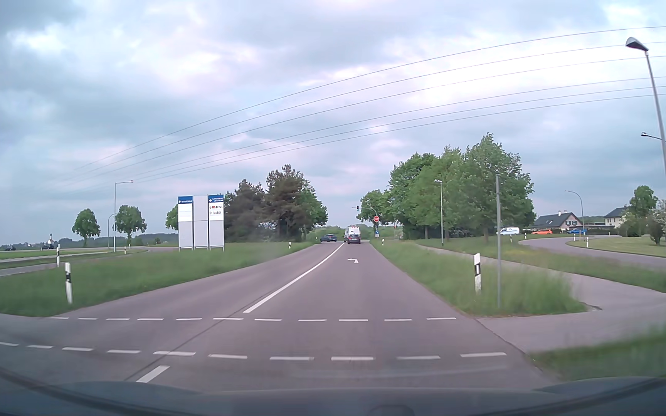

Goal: Follow the waypoints while adhering to traffic rules and regulations

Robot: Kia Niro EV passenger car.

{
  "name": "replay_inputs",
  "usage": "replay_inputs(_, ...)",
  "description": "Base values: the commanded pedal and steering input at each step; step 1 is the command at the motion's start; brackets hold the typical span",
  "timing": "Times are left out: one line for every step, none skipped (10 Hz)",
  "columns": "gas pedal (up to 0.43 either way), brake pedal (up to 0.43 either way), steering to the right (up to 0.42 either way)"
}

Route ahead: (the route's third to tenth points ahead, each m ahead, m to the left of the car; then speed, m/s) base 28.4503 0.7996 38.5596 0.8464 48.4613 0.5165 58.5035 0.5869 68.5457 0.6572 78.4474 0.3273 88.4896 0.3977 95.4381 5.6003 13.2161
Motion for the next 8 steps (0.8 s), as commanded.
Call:
replay_inputs(0.118,0.0,0.0)
replay_inputs(0.118,0.0,0.0)
replay_inputs(0.118,0.0,0.0)
replay_inputs(0.118,0.0,0.0)
replay_inputs(0.118,0.0,0.0)
replay_inputs(0.118,0.0,0.0)
replay_inputs(0.118,0.0,0.0)
replay_inputs(0.118,0.0,0.0)
